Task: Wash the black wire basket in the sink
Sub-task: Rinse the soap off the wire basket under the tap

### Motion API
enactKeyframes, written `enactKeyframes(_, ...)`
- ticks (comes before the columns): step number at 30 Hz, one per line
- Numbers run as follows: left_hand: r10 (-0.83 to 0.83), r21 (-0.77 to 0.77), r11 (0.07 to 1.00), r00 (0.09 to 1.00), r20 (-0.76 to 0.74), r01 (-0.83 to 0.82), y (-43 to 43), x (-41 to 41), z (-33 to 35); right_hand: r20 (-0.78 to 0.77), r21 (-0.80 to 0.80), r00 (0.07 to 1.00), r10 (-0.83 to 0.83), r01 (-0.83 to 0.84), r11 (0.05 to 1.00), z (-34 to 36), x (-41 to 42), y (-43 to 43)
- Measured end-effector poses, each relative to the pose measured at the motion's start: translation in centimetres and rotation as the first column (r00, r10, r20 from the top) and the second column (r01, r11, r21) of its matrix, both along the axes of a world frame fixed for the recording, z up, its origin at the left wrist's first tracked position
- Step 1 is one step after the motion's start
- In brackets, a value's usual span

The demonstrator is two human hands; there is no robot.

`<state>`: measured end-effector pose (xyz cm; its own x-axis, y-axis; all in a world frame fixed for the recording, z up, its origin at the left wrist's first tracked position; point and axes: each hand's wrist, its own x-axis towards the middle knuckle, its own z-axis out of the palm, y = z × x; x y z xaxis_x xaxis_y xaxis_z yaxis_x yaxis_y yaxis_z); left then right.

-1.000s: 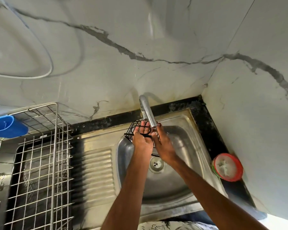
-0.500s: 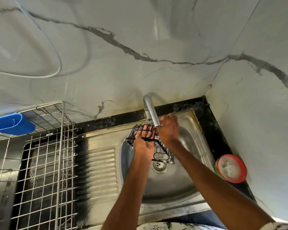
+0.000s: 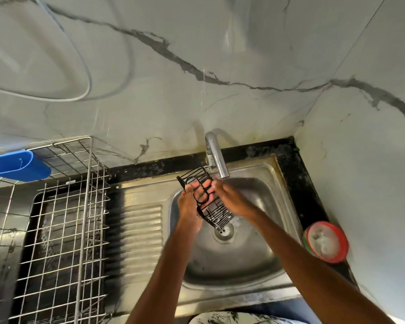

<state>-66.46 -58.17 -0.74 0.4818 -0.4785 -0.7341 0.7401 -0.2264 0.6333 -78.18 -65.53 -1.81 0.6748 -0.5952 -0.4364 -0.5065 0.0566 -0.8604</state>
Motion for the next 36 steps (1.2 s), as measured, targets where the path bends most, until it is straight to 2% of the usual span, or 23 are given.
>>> enactKeyframes(5, -0.132, 0.152, 0.982, 0.985, 0.112, 0.114, 0.8, 1.5, -1.3, 0.061, -0.172, 0.996, 0.061, -0.050, 0.984, -0.2, -0.9, 5.9)
enactKeyframes(11, -0.278, 0.188, 0.952, 0.941, 0.196, 0.242, 1.3, 0.7, -1.8, -0.004, -0.349, 1.000, 0.031, -0.030, 0.937, -1.0, 2.1, 3.3)
enactKeyframes(13, -0.270, 0.177, 0.955, 0.947, 0.176, 0.239, 1.2, 0.3, -1.6, 0.028, -0.257, 0.999, -0.030, 0.036, 0.966, -0.9, 2.6, 2.1)
enactKeyframes(15, -0.230, 0.175, 0.963, 0.965, 0.128, 0.206, 0.7, 0.5, -1.4, 0.101, -0.044, 0.987, -0.124, 0.128, 0.991, -1.2, 1.9, 1.3)
enactKeyframes(17, -0.177, 0.182, 0.970, 0.981, 0.083, 0.159, 0.2, 0.9, -1.0, 0.119, 0.064, 0.981, -0.151, 0.145, 0.987, -2.7, 0.6, 1.2)
enactKeyframes(19, -0.137, 0.175, 0.976, 0.989, 0.047, 0.127, -0.1, 1.2, -0.8, 0.089, 0.070, 0.992, -0.094, 0.088, 0.994, -4.1, -0.8, 2.3)
enactKeyframes(21, -0.119, 0.166, 0.980, 0.993, 0.016, 0.114, -0.4, 1.4, -0.8, 0.073, -0.012, 0.995, -0.067, 0.068, 0.998, -2.8, -2.0, 4.3)
enactKeyframes(24, -0.159, 0.148, 0.977, 0.987, 0.003, 0.157, -0.2, 1.7, -1.3, 0.106, -0.135, 0.994, -0.002, 0.017, 0.991, 0.4, -2.7, 6.3)
enactKeyframes(27, -0.174, 0.146, 0.975, 0.984, 0.030, 0.167, 0.1, 1.8, -1.6, 0.119, -0.174, 0.991, 0.054, -0.033, 0.984, 0.9, -1.2, 4.8)
enactKeyframes(29, -0.185, 0.138, 0.974, 0.982, 0.040, 0.178, 0.1, 1.7, -1.4, 0.107, -0.138, 0.994, 0.018, -0.003, 0.990, 0.9, 0.3, 3.2)
enactKeyframes(33, -0.135, 0.117, 0.984, 0.991, -0.017, 0.136, -0.6, 1.7, -0.1, 0.118, 0.103, 0.973, -0.198, 0.186, 0.977, 0.8, 0.5, 0.8)
enactKeyframes(36, -0.110, 0.075, 0.991, 0.994, -0.015, 0.111, -0.6, 2.3, 0.2, 0.045, 0.127, 0.988, -0.146, 0.139, 0.982, -3.7, -1.6, 1.9)
